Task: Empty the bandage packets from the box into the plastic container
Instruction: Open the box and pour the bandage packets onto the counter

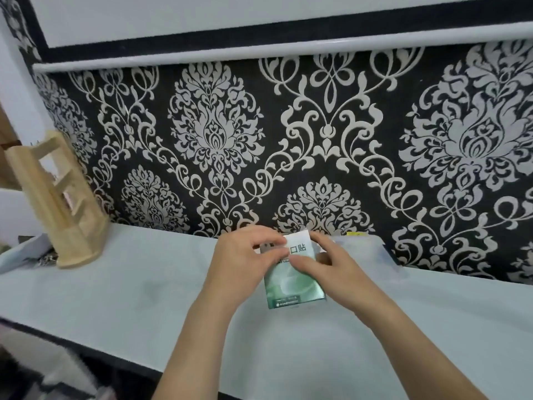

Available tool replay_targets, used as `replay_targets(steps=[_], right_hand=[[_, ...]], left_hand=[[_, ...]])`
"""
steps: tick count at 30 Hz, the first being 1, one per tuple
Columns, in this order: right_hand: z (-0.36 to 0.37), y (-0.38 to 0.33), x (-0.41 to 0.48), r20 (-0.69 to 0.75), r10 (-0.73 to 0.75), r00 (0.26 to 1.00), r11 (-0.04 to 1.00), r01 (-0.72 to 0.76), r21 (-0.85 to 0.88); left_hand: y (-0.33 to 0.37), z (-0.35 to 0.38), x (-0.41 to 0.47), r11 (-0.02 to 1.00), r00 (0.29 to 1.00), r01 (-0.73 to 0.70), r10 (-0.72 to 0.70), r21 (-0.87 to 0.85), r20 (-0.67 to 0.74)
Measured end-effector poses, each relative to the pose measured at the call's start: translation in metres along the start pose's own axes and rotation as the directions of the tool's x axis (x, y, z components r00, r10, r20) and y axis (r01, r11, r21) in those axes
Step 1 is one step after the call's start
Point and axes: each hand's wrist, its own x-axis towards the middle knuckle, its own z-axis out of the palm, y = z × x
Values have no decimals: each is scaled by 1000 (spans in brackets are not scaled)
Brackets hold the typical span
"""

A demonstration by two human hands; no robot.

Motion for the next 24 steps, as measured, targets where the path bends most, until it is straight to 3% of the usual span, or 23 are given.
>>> replay_targets(steps=[4,7,11,13,17,22,24], right_hand=[[-2,14,17,-28,17,999,1000,-17,-5],[-2,17,21,-21,-15,1000,1000,14,-12],[-1,14,22,-34,-47,998,997,49,63],[1,13,21,-33,-44,998,995,47,85],[2,13,15,-30,-73,997,996,74,56],[3,15,17,134,-64,989,997,67,-23],[3,16,20,142,-24,990,1000,26,-14]], left_hand=[[-11,8,11,948,967,-244,253,203,-23],[-6,11,10,888,947,-311,321,339,29],[-3,9,17,845,929,-354,366,400,51],[1,7,16,896,956,-285,291,341,35],[7,-3,9,999,998,-11,9,31,57],[-6,-21,6,919,980,198,-185,-341,71],[-22,-32,2,897,960,255,-188,-362,209]])
